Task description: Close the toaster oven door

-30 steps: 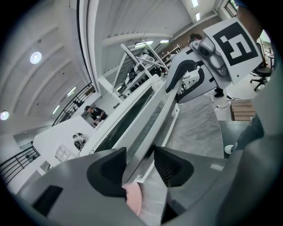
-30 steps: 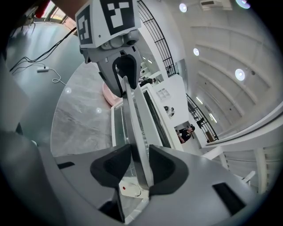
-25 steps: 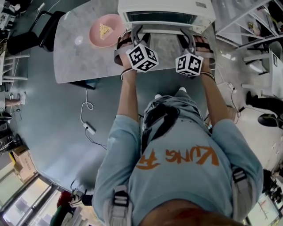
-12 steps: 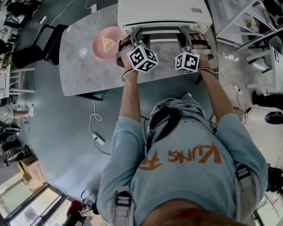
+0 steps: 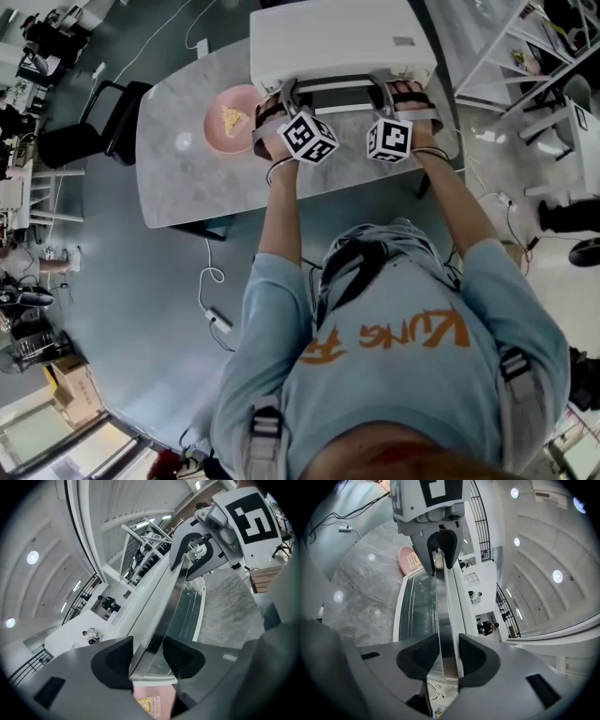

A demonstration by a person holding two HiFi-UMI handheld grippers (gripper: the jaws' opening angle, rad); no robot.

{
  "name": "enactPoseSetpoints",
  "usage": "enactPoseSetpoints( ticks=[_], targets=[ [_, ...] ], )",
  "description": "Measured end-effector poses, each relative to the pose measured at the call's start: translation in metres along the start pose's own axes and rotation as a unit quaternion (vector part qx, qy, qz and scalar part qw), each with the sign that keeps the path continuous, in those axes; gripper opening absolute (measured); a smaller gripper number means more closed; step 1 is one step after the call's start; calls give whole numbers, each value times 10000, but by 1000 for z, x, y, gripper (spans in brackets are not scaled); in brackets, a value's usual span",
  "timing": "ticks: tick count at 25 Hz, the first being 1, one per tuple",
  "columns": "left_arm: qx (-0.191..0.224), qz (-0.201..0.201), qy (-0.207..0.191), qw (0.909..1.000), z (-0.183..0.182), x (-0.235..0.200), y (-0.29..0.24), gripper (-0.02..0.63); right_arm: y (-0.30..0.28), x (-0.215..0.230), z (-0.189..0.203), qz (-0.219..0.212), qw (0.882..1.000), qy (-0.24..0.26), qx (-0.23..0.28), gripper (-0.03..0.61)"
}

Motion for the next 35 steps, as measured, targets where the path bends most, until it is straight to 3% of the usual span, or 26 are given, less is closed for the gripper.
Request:
enactPoseSetpoints(
  ticks=[3,6,9,11,14,16,18,20,22,23,26,27,29,33,35],
  targets=[
    [56,142,66,9999,-3,3,0,187,-2,-2,5,-245,9989,-389,-26,126],
    [283,156,212,9993,-5,4,10,193,2,-1,8,-641,9910,-1167,-125,244],
    [447,67,479,9978,-5,1,25,195,13,10,-2,-1043,9783,-1786,120,287],
    [602,-37,745,9954,-6,-7,36,195,22,25,-12,-1144,9636,-2369,476,296],
    [1066,-269,1467,9830,-13,-32,57,195,32,60,-30,-1099,9208,-3564,1140,260],
    [1487,-462,2201,9630,-16,-58,76,195,35,87,-43,-942,8943,-4125,1457,208],
    [1910,-774,2932,9336,-20,-88,99,190,33,110,-49,-778,8795,-4437,1538,176],
    [2136,-1140,3418,9080,-21,-113,118,183,30,130,-52,-625,8662,-4701,1574,173],
    [2253,-1387,3840,8846,-19,-130,129,144,33,149,-56,-426,8437,-5069,1715,130],
    [2312,-1475,4117,8691,-17,-135,133,114,37,157,-57,-335,8295,-5281,1784,102],
    [2316,-1759,5078,8109,-4,-134,141,22,48,164,-52,-156,7870,-5867,1901,10],
    [2297,-1800,5289,7970,-1,-129,142,7,51,162,-49,-132,7751,-6009,1946,-3],
    [2373,-1642,5434,7883,-1,-117,142,3,57,155,-43,-116,7605,-6159,2054,-3],
    [2668,-793,5686,7741,-9,-92,139,0,64,131,-33,-192,7551,-6278,1880,-5],
    [2629,-672,5553,7862,-13,-82,137,0,67,120,-28,-321,7574,-6264,1817,-5]
  ],
)
Point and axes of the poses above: the fingertips, and each gripper's own axes: y backward along the fingers, x to its right, z out of its underside, the point moved 4 cm from there along y, backward along the fingers, and after that the axes turned 5 degrees about -y, right-handed, at the moved point
